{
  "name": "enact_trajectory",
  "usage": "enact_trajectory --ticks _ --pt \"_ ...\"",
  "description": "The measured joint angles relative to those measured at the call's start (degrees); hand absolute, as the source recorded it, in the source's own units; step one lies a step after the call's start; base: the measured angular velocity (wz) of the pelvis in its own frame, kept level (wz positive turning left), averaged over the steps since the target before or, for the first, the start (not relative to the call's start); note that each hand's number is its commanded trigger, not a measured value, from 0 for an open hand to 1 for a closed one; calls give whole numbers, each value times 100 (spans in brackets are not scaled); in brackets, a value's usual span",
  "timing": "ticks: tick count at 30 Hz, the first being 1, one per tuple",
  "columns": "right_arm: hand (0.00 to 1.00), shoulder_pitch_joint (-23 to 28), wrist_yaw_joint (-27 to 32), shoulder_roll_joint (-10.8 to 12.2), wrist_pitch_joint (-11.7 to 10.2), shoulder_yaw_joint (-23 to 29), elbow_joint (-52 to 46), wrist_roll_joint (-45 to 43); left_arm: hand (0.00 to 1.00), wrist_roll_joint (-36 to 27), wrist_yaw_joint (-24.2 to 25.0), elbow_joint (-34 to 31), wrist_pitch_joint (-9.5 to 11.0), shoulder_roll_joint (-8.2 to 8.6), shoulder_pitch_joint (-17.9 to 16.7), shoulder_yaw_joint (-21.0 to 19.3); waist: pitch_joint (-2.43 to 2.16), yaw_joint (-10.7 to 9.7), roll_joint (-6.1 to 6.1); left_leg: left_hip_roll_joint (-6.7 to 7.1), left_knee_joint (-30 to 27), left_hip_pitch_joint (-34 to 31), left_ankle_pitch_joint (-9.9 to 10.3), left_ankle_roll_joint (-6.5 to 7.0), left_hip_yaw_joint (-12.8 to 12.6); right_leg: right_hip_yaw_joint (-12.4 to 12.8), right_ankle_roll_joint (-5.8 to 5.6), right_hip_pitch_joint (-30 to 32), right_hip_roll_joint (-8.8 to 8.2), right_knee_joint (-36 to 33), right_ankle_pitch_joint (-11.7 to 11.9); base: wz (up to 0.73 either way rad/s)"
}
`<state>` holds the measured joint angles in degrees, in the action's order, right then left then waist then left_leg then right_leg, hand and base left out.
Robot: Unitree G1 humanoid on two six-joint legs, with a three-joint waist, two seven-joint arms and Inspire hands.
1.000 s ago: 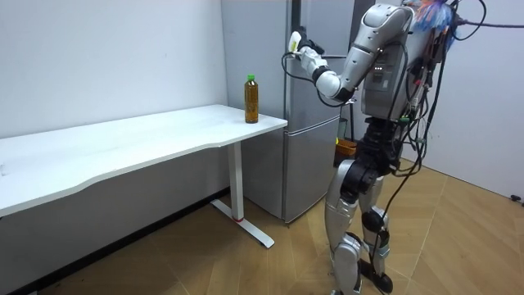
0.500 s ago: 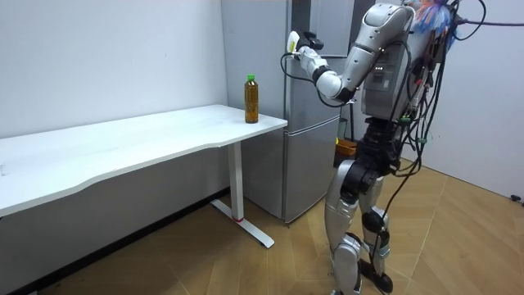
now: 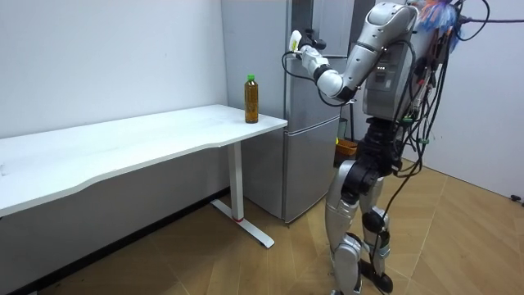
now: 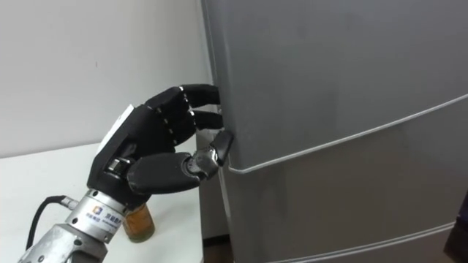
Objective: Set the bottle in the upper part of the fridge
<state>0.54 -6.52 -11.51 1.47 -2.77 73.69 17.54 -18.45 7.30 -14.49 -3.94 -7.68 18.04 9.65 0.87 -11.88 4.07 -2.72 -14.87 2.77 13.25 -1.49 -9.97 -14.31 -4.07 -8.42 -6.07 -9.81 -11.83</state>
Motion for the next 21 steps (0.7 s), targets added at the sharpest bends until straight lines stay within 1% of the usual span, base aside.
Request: enact_trajectory --ticks 11,14,17,21 --pt "0 -1 -25 1 -21 -54 -19 16 0 -4 10 -96 -2 3 0 30 -1 -4 -7 2 -3 -36 0 1 0 -5 -2 25 -2 1 1 0" --pt "0 -16 -26 -3 -33 -102 -19 8 0 -5 11 -185 -2 2 0 96 -6 -2 -10 4 -10 -64 0 1 0 -1 -6 44 -4 4 5 4" --pt "0 -24 -29 -4 -33 -101 -17 10 0 -5 11 -301 -2 3 0 239 -10 -13 -4 16 -54 -149 -5 11 67 12 -12 62 -6 12 24 14" --pt "0 -95 -37 -21 -33 -110 4 0 0 -2 60 -414 -1 4 0 408 -29 -14 31 35 -66 -157 -18 32 81 45 -22 48 -18 11 56 8"
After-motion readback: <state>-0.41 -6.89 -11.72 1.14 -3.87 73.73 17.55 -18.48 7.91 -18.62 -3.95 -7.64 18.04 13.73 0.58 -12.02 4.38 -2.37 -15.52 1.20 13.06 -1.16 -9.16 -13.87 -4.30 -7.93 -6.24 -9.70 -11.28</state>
